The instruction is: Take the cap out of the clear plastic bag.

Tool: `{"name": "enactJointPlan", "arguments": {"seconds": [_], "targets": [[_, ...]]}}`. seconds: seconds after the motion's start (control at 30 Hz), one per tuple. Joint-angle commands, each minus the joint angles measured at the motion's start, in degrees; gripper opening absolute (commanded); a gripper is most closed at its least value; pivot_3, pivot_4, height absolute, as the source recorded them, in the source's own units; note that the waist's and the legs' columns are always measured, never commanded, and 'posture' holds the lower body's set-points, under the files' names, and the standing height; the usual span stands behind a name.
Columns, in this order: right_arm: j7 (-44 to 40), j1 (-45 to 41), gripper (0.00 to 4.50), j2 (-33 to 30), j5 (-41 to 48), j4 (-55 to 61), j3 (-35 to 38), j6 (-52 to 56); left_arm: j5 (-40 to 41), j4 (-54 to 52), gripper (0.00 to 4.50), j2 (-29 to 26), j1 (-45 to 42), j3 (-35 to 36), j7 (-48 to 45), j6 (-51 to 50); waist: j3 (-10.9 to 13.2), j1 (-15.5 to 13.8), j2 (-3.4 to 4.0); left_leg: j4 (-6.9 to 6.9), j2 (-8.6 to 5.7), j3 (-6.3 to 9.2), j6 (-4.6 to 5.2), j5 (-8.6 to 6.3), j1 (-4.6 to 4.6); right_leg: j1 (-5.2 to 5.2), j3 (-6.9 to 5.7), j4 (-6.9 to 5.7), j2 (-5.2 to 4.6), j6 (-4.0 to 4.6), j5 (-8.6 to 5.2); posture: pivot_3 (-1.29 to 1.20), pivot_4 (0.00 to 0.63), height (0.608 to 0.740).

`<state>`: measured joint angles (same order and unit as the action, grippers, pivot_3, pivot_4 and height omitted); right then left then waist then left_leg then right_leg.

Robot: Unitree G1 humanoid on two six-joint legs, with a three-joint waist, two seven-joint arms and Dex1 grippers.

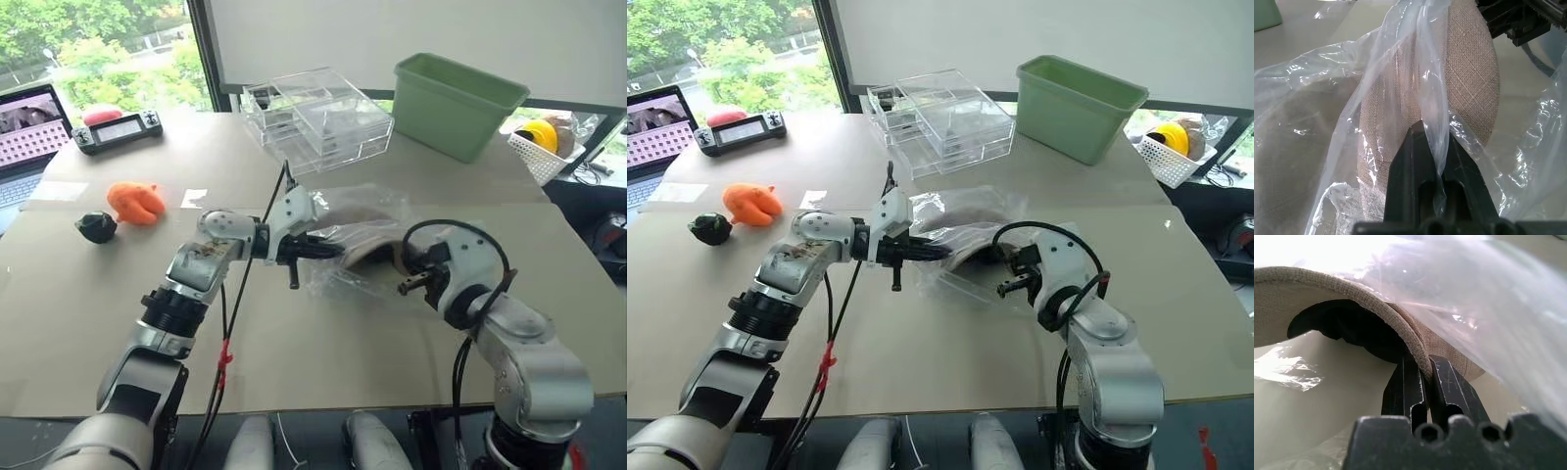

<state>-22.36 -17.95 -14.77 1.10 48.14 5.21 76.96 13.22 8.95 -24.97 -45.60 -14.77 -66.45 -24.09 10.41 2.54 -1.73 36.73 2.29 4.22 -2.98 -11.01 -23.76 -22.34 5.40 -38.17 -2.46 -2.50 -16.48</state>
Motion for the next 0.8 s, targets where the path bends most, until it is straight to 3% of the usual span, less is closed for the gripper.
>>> {"name": "enactJointPlan", "arguments": {"seconds": [0.03,0.13,0.37,0.57,0.67,0.8], "targets": [[-2.01,-2.22,0.04,-0.93,4.18,4.71,-1.79,-3.64,-0.64,-0.50,0.00,0.07,0.60,-1.61,-0.65,-0.64,0.00,0.00,0.00,-0.01,0.00,0.00,0.00,0.00,0.00,0.00,0.00,0.01,0.00,0.00,0.00,0.00,0.150,0.735],[-4.78,-4.17,0.04,2.62,9.42,8.44,3.22,-0.83,-0.87,-0.26,0.00,0.08,0.48,-1.54,-0.48,-0.46,0.01,0.03,0.00,-0.03,0.00,0.00,0.00,0.00,-0.02,-0.02,0.00,0.02,0.00,0.00,0.00,0.00,0.150,0.735],[-15.73,-15.14,0.04,10.65,26.76,11.86,28.01,10.98,-1.08,-0.18,0.00,0.29,0.51,-1.27,-0.34,-0.36,0.06,-0.08,0.09,-0.03,0.01,0.01,0.00,0.00,-0.03,-0.02,-0.02,-0.02,0.01,0.02,0.01,0.00,0.150,0.735],[-15.84,-20.00,0.04,16.60,43.23,11.86,39.84,15.54,-1.23,0.24,0.00,0.57,0.28,-1.23,-0.21,-0.19,0.12,0.01,0.20,-0.12,0.02,0.01,0.00,0.00,-0.01,-0.05,-0.03,-0.02,0.01,0.03,0.01,0.00,0.150,0.735],[-13.21,-15.88,0.04,19.35,60.01,11.66,44.60,10.65,-1.23,0.40,0.00,0.63,0.21,-1.26,-0.13,-0.08,0.13,-0.07,0.21,-0.12,0.01,0.01,0.00,0.00,-0.02,-0.04,-0.02,-0.01,0.00,0.03,0.01,0.00,0.150,0.735],[2.27,-5.00,0.04,9.86,88.38,6.68,41.36,-7.59,-1.33,0.75,0.00,0.76,0.01,-1.34,-0.17,0.10,0.19,-0.14,0.26,-0.15,-0.01,0.00,0.00,0.00,-0.05,-0.03,-0.01,0.04,-0.06,0.02,0.01,0.00,0.150,0.735]]}}
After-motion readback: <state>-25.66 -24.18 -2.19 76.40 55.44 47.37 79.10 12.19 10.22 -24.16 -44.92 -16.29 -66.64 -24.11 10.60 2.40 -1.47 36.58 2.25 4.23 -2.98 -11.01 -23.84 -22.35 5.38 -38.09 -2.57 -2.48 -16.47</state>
